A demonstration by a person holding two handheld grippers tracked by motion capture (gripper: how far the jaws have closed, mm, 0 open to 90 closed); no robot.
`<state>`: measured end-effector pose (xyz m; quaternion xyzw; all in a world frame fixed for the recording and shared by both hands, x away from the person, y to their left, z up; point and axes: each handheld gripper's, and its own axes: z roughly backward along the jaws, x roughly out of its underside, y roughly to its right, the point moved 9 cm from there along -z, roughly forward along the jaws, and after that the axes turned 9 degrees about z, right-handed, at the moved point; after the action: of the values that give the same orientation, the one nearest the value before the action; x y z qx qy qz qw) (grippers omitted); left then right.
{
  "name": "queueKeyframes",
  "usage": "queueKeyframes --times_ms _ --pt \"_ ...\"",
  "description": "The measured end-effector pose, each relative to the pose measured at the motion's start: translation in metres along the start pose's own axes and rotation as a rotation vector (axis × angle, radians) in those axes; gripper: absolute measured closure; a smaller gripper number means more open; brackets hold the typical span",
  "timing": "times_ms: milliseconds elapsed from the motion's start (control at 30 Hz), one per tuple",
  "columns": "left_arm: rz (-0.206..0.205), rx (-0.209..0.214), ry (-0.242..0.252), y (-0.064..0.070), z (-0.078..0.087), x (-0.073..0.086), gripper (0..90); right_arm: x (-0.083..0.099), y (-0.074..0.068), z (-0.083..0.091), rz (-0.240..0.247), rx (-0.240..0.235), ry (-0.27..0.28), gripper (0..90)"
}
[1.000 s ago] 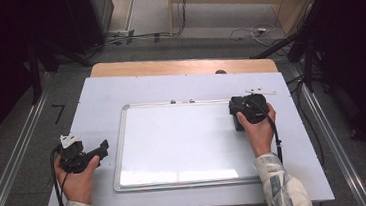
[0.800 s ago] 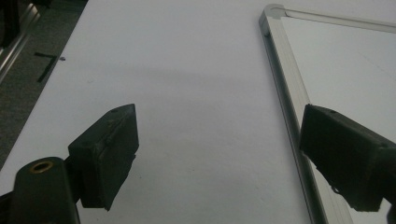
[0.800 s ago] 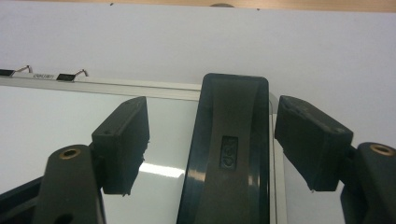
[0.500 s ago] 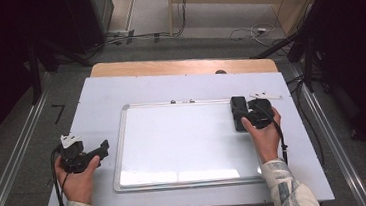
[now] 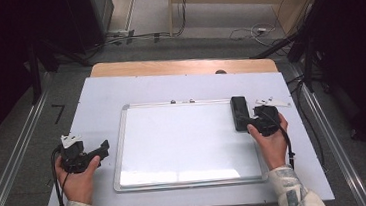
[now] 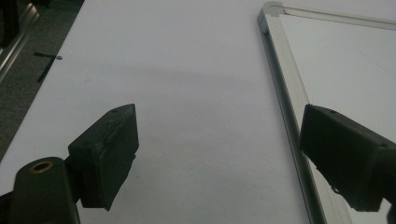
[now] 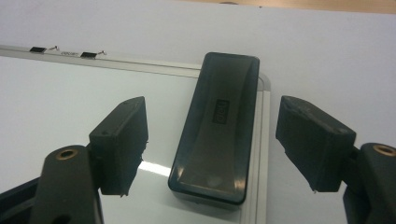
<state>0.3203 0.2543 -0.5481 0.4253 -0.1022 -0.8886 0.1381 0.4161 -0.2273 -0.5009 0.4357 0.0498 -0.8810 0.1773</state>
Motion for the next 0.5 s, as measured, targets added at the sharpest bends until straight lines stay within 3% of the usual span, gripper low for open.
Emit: queueKeyframes --times_ms 500 --pt "0.001 -0.001 0.002 0.000 0.000 0.000 13.1 0.020 0.019 0.021 -0.014 -0.003 0.004 23.5"
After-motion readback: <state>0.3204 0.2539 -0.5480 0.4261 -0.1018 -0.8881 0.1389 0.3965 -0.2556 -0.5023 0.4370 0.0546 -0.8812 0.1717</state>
